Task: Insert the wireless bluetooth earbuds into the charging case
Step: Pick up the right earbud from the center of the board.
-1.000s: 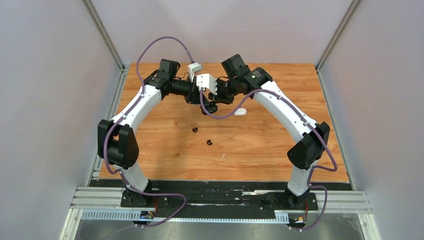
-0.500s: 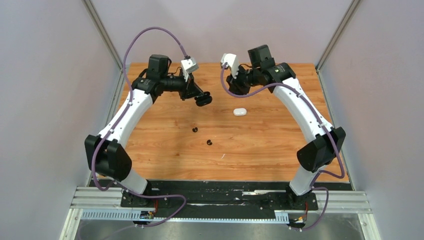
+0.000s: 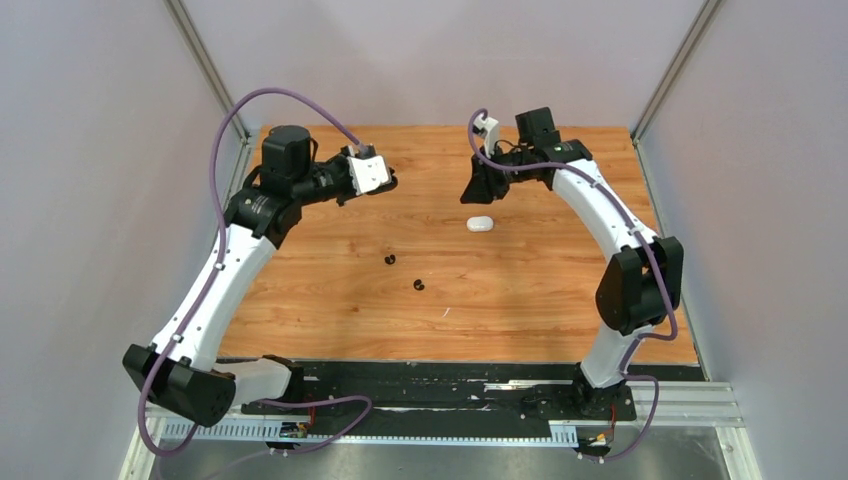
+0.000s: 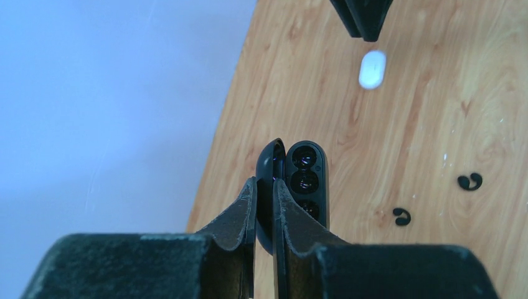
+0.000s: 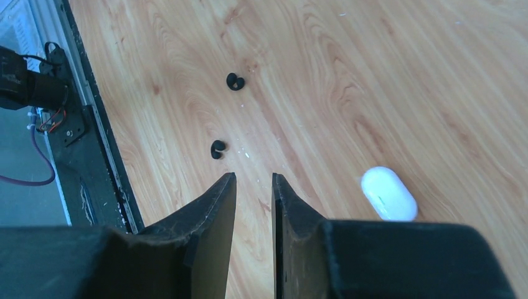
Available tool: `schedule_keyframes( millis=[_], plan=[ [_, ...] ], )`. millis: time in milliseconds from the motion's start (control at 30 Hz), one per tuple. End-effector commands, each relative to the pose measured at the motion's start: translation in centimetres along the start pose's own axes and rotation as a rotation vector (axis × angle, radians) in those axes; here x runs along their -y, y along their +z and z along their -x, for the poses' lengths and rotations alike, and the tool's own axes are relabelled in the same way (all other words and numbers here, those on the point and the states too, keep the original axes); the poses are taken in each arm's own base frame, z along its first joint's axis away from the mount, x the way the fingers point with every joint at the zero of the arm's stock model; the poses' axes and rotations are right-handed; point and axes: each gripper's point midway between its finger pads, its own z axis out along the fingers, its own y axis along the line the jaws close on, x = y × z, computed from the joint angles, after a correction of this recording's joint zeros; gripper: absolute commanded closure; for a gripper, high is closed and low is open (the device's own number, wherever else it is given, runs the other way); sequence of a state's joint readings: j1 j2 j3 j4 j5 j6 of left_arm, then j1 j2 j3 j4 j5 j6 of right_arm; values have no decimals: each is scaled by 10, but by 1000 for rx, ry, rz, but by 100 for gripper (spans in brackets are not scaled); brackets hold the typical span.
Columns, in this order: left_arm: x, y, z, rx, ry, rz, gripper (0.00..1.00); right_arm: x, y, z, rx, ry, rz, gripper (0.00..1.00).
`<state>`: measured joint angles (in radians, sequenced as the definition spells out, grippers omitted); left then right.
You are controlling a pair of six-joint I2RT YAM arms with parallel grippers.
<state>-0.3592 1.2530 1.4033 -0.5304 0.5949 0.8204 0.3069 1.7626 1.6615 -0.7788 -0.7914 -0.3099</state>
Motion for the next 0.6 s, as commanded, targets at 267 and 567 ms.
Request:
schedule_keyframes(
  millis=[267,567],
  plan=[
    [13,-7,-44,-119,-187,102,100,-22,58,-45,-109,-118,157,73],
    [23,-29,-52,-164,-300,188,100,-61,94,-74,-228,-210,219,87]
  ],
)
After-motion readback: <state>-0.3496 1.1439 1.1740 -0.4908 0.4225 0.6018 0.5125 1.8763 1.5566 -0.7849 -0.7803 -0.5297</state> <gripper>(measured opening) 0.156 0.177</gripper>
